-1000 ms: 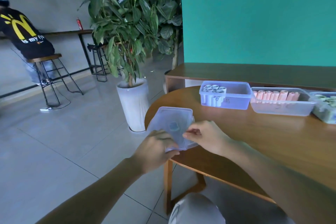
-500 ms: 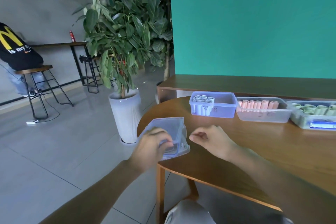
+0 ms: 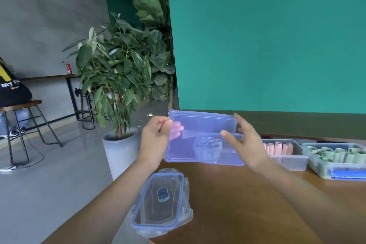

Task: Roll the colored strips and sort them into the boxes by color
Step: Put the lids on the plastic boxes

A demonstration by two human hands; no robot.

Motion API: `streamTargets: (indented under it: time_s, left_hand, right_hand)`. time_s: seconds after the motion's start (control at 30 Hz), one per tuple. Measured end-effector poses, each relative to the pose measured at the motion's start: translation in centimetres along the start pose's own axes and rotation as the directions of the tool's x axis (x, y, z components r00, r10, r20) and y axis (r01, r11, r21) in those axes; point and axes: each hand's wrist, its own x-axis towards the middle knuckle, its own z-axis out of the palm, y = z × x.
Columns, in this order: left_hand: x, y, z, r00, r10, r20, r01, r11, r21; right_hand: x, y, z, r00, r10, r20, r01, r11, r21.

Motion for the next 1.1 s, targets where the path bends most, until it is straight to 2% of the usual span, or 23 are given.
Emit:
streamTargets:
  time_s: [0.07, 0.17, 0.3, 0.4, 0.47, 0.53, 0.6, 0.8, 0.93, 1.1]
  left_hand:
    - [1.6, -1.5, 1.7, 0.999, -0.039, -0.017, 0.038, 0.999, -0.023]
    - [5.1, -4.7, 4.2, 0.993, -0.087, -0.085, 0.093, 0.993, 0.069]
    - [8.9, -7.1, 6.9, 0.970, -0.203, -0.135, 0.189, 0.976, -0.109]
    - [11.4, -10.9, 9.1, 0.969, -0.212, -0.130, 0.214, 0.977, 0.001]
    - [12.7, -13.8, 10.1, 0.974, -0.204, -0.096, 0.220, 0.953, 0.207]
    - [13.7, -16.5, 10.8, 0.982, -0.180, -0.054, 0.183, 0.860, 0.477]
    - [14.2, -18.6, 11.3, 0.984, -0.180, -0.016, 0.155, 0.796, 0.585]
    - [14.2, -23.0, 11.5, 0.971, -0.236, 0.036, 0.135, 0.665, 0.735]
    - [14.8, -23.6, 11.3, 0.956, -0.291, 0.039, 0.161, 0.631, 0.758]
    - [14.7, -23.9, 10.3, 0.929, -0.369, 0.020, 0.243, 0.653, 0.717]
  right_hand:
    - [1.7, 0.8, -0.8, 0.999, 0.038, -0.012, -0.038, 0.999, 0.030]
    - [4.7, 2.6, -2.1, 0.991, 0.094, -0.099, -0.090, 0.995, 0.045]
    - [8.2, 5.4, -3.0, 0.975, 0.165, -0.150, -0.168, 0.986, -0.009]
    - [10.8, 8.5, -3.1, 0.962, 0.230, -0.146, -0.243, 0.967, -0.079]
    - [12.2, 10.3, -2.9, 0.960, 0.247, -0.135, -0.268, 0.949, -0.167]
    - [13.2, 12.0, -2.8, 0.958, 0.261, -0.119, -0.283, 0.929, -0.240]
    - [13.9, 13.6, -2.7, 0.960, 0.265, -0.093, -0.280, 0.903, -0.327]
    - [14.8, 16.3, -1.9, 0.952, 0.305, 0.003, -0.275, 0.863, -0.425]
    - [14.8, 16.9, -1.3, 0.947, 0.318, 0.032, -0.269, 0.846, -0.461]
    - [14.5, 16.9, -0.6, 0.954, 0.297, 0.048, -0.234, 0.833, -0.500]
